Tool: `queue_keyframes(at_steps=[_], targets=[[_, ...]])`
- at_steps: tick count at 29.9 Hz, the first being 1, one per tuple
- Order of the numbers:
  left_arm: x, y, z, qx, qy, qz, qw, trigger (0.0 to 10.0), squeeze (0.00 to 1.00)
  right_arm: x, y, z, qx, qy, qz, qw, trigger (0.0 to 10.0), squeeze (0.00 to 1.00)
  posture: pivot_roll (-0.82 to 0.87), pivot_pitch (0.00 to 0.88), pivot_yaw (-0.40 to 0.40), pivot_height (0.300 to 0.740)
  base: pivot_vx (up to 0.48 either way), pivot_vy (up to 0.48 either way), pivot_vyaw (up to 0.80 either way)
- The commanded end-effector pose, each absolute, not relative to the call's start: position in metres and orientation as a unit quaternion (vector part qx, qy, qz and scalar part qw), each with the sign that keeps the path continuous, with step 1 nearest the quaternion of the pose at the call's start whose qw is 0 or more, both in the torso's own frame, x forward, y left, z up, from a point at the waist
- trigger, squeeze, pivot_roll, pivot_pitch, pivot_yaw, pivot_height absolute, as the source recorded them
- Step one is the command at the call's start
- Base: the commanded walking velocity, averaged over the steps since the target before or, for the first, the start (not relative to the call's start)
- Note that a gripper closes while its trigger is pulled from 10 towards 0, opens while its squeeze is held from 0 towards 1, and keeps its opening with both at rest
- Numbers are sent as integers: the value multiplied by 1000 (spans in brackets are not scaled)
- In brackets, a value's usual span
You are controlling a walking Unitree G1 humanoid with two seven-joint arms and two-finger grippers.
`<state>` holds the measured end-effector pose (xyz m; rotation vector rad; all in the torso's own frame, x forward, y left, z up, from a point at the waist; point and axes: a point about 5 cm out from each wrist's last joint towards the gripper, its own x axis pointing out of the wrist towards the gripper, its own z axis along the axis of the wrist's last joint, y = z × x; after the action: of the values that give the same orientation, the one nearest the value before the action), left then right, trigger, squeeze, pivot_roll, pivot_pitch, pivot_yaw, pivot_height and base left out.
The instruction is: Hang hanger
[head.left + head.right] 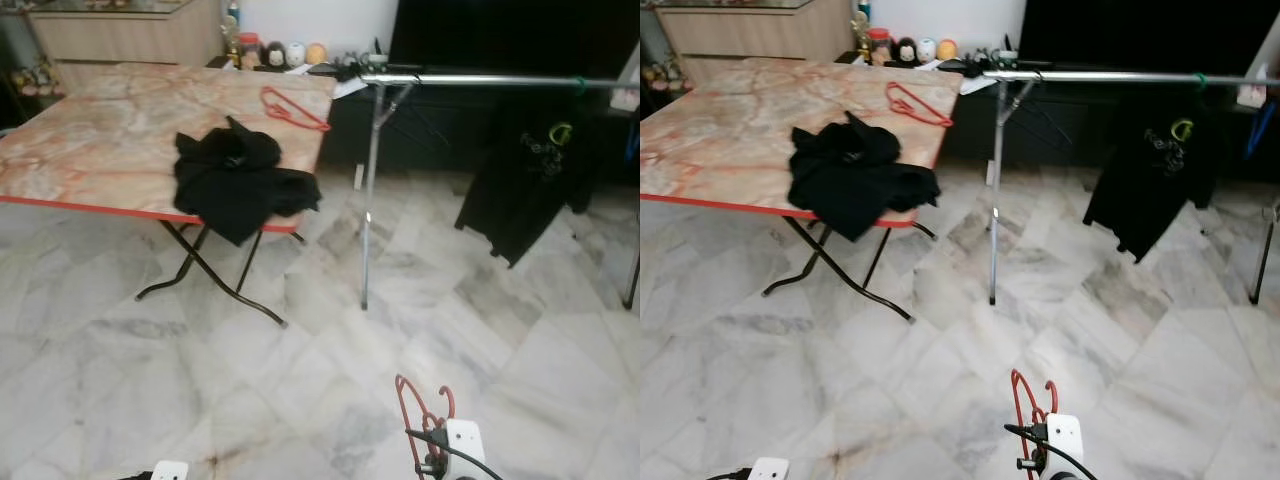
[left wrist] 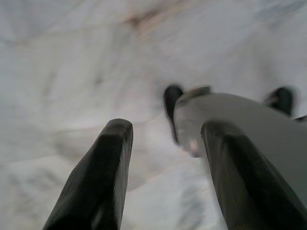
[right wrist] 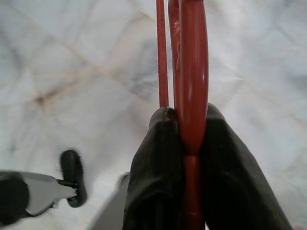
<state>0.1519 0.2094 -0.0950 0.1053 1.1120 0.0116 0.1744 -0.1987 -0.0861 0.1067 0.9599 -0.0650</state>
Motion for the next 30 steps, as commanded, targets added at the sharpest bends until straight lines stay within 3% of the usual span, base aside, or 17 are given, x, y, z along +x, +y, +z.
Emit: queue_keyframes(at_steps=[1, 20, 30], targets=[[147, 215, -96, 57, 534, 6, 843, 10000, 0, 185, -198, -81, 56, 448, -30, 892, 10000, 0, -1, 0, -21, 740, 0, -364, 0], [149, 214, -95, 62, 535, -2, 843, 10000, 0, 185, -195, -82, 59, 451, -29, 890, 10000, 0, -1, 0, -19, 740, 0, -357, 0], [140, 207, -100, 55, 542, 5, 839, 10000, 0, 185, -195, -82, 58, 451, -30, 890, 10000, 0, 5, 0, -21, 740, 0, 0, 0]])
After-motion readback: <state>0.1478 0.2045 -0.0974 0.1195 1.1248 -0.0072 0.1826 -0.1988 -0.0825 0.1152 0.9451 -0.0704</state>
